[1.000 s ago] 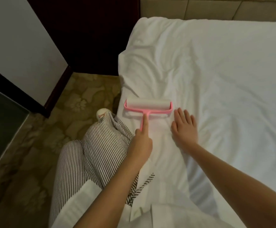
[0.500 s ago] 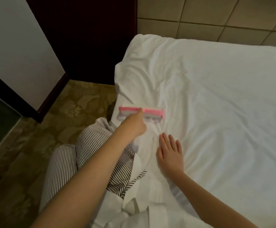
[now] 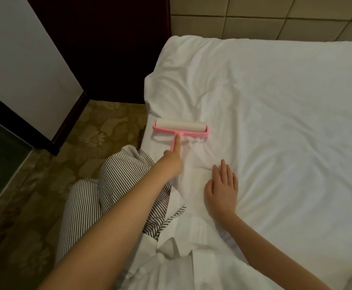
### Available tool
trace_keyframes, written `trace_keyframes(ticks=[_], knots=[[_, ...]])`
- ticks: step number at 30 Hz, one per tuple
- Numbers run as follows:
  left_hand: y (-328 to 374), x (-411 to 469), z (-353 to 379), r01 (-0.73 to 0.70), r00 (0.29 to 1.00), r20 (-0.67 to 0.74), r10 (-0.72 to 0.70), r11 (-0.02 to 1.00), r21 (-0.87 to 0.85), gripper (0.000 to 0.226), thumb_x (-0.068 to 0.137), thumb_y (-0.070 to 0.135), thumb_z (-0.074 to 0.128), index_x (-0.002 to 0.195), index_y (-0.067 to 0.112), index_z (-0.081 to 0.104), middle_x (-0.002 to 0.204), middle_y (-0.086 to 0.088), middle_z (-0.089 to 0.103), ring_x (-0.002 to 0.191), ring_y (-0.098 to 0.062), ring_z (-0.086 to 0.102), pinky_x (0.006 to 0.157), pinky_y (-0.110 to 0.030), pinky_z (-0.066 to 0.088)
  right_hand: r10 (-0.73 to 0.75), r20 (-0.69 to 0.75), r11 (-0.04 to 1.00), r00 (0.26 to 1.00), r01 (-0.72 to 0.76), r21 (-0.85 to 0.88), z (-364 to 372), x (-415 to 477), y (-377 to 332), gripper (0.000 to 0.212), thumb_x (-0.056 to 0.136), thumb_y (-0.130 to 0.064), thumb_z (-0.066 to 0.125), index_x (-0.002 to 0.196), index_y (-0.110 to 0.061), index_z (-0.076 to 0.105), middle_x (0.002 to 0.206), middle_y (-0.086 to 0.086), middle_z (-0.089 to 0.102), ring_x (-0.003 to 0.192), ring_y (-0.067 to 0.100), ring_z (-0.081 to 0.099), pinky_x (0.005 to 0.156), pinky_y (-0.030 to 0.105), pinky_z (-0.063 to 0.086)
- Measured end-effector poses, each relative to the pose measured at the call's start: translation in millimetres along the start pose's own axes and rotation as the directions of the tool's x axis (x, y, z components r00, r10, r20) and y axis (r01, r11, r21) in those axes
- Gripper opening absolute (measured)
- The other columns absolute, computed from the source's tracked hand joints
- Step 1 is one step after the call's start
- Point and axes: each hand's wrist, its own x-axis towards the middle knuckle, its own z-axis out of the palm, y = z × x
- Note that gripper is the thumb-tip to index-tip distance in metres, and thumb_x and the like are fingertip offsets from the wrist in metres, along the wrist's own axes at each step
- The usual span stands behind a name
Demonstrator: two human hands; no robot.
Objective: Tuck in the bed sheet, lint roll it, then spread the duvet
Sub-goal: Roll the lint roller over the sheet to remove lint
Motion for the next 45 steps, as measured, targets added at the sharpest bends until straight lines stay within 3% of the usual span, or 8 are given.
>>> trace_keyframes(ticks=[5,8,14,20,25,29,38,45], knots=[[-13,-45,-4,-0.055,0.997,0.048,0.056,0.998,-0.008,0.078,0.095,0.013,0.038,0.148,0.026,-0.018,0.073,-0.007,0.051,0.054,-0.013,0.045,0.047,-0.025,0.035,-0.006,0.003,1.000,1.000,0.006,0.011,3,1,3,0.055,0.088,-0.024,0.024,0.130,-0.002,0.049,0.148,0.019,0.034,0.138,0.024,0.024,0.112,0.031,0.006],[-30,-90,-2,-0.112,0.974,0.204,0.101,0.993,0.044,0.080,0.093,0.017,0.041,0.147,0.028,-0.017,0.065,-0.001,0.046,0.052,-0.010,0.044,0.045,-0.023,0.032,-0.018,-0.011,1.000,1.000,0.018,0.020,4,1,2,0.054,0.088,-0.026,0.025,0.129,-0.001,0.051,0.146,0.019,0.037,0.137,0.022,0.022,0.111,0.036,0.008],[-16,-36,-12,-0.125,0.992,-0.009,0.126,0.989,0.078,0.080,0.094,0.015,0.041,0.148,0.029,-0.016,0.068,-0.004,0.048,0.050,-0.014,0.045,0.044,-0.025,0.033,0.034,-0.006,0.999,0.999,-0.034,-0.034,2,-2,1,0.058,0.085,-0.026,0.026,0.133,-0.003,0.047,0.150,0.021,0.028,0.141,0.036,0.022,0.113,0.036,-0.017],[15,-3,10,-0.033,0.982,-0.188,0.038,0.999,0.028,0.078,0.094,0.009,0.037,0.149,0.029,-0.014,0.117,-0.019,0.054,0.094,-0.031,0.058,0.072,-0.037,0.042,0.034,0.060,0.998,0.998,-0.031,-0.048,-3,0,-2,0.056,0.086,-0.024,0.026,0.129,-0.001,0.052,0.140,0.018,0.047,0.131,0.046,0.037,0.110,0.047,0.000],[-4,-72,24,-0.083,0.995,-0.061,0.081,0.996,-0.035,0.075,0.091,0.016,0.044,0.150,0.027,-0.003,0.085,-0.004,0.055,0.075,-0.020,0.058,0.054,-0.027,0.039,-0.013,0.124,0.995,0.992,0.026,-0.100,-11,5,11,0.061,0.084,-0.032,0.024,0.132,-0.006,0.051,0.139,0.012,0.050,0.129,0.034,0.044,0.108,0.045,0.017],[-16,-100,26,-0.151,0.988,0.044,0.149,0.988,0.026,0.075,0.092,0.023,0.046,0.149,0.030,-0.002,0.076,0.001,0.046,0.064,-0.012,0.051,0.048,-0.025,0.035,-0.029,0.107,0.996,0.994,0.038,-0.075,-32,11,43,0.075,0.080,-0.041,0.006,0.141,-0.013,0.041,0.150,0.006,0.035,0.140,0.015,0.028,0.113,0.032,0.005],[25,-4,-5,-0.035,0.973,-0.219,0.069,0.987,0.155,0.077,0.092,0.009,0.040,0.150,0.027,-0.007,0.109,-0.014,0.058,0.092,-0.030,0.060,0.069,-0.034,0.042,0.016,0.177,0.978,0.984,0.021,-0.210,-31,10,48,0.074,0.082,-0.045,-0.005,0.150,-0.026,0.015,0.159,-0.001,0.006,0.145,0.028,-0.008,0.110,0.036,-0.022],[26,-95,32,-0.049,0.996,-0.055,0.076,0.923,0.381,0.072,0.090,0.018,0.043,0.150,0.017,0.002,0.118,-0.010,0.057,0.100,-0.025,0.059,0.071,-0.030,0.038,0.062,0.195,0.975,0.979,-0.017,-0.222,-26,11,49,0.077,0.082,-0.049,-0.005,0.151,-0.016,0.001,0.159,0.008,-0.004,0.145,0.034,-0.007,0.113,0.039,-0.015]])
